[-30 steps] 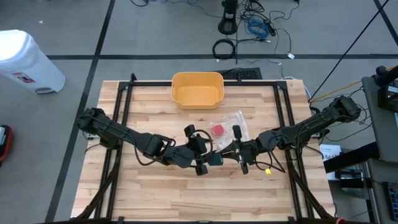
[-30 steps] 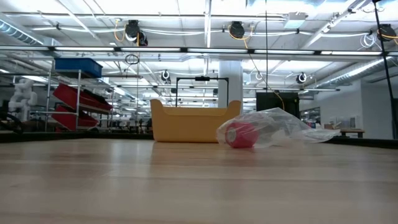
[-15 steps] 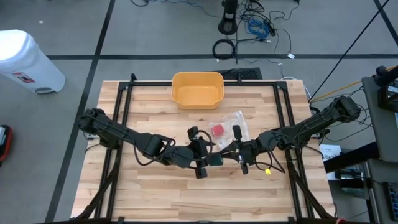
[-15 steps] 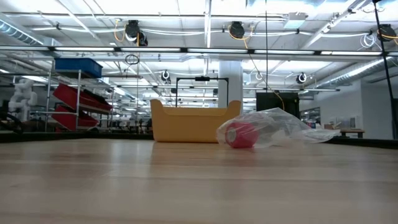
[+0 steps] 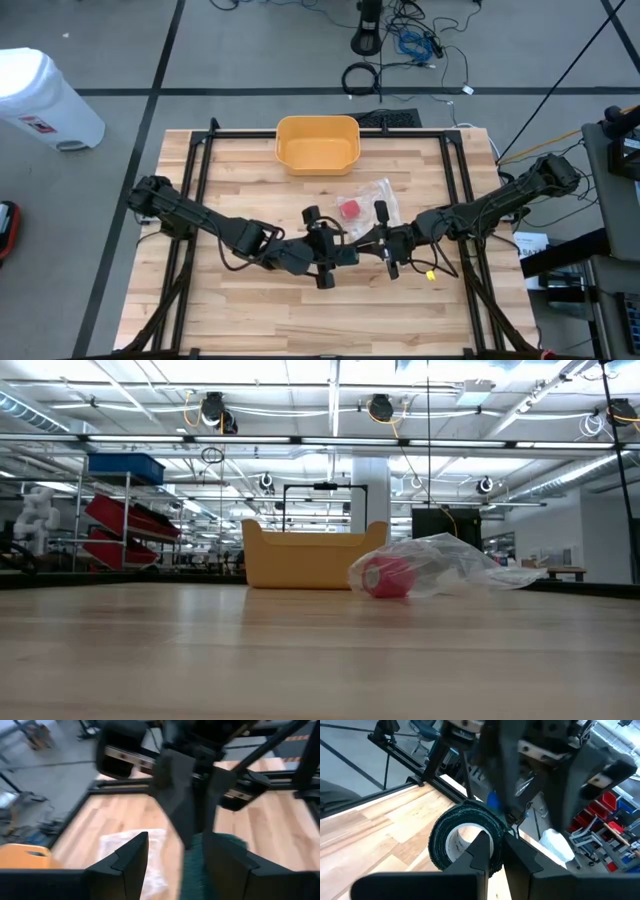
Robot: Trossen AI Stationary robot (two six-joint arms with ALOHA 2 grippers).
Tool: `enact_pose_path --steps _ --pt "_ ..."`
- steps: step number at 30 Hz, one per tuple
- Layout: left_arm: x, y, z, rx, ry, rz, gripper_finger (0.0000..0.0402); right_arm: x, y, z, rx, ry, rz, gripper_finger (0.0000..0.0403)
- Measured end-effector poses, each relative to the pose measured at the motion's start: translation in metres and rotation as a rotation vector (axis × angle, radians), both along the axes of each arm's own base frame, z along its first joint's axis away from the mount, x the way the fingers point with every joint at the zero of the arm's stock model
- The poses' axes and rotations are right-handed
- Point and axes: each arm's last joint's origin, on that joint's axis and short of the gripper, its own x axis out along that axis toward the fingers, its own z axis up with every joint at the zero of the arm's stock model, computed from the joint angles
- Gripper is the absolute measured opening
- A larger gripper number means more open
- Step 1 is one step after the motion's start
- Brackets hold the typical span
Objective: Roll bandage
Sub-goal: Roll the green bandage
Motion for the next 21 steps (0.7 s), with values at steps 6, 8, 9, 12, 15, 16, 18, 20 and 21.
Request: enact_pose_path --steps 6,8,9,12,15,16,18,20,21 --pt "-0.008 -0.003 0.006 0.050 0.002 0.002 0.0191 0.000 0.000 0.000 0.000 0.004 0.005 0.0034" --pt "-0.009 -0.003 0.004 0.057 0.026 0.000 0.0191 0.000 0.000 0.000 -0.001 0.005 0.005 0.0034" --pt "-0.009 -0.003 0.002 0.055 0.039 0.003 0.0191 0.000 0.000 0.000 0.000 0.006 0.005 0.0034" --pt "-0.011 0.000 -0.002 0.043 0.083 0.026 0.0191 0.000 0.000 0.000 0.003 0.006 0.004 0.0034" --pt "-0.012 0.002 -0.005 0.044 0.099 0.055 0.0191 0.000 0.000 0.000 0.003 0.005 0.004 0.0034" --pt "-0.012 0.002 -0.004 0.049 0.096 0.065 0.0191 0.000 0.000 0.000 0.004 0.004 0.004 0.0034" --pt "-0.013 0.002 -0.004 0.055 0.091 0.074 0.0191 0.000 0.000 0.000 0.006 0.003 0.004 0.0034" --pt "-0.014 -0.001 -0.002 0.064 0.088 0.062 0.0191 0.000 0.000 0.000 0.008 0.002 0.003 0.0034" --pt "-0.016 -0.004 0.001 0.072 0.083 0.050 0.0191 0.000 0.000 0.000 0.009 0.002 0.003 0.0034"
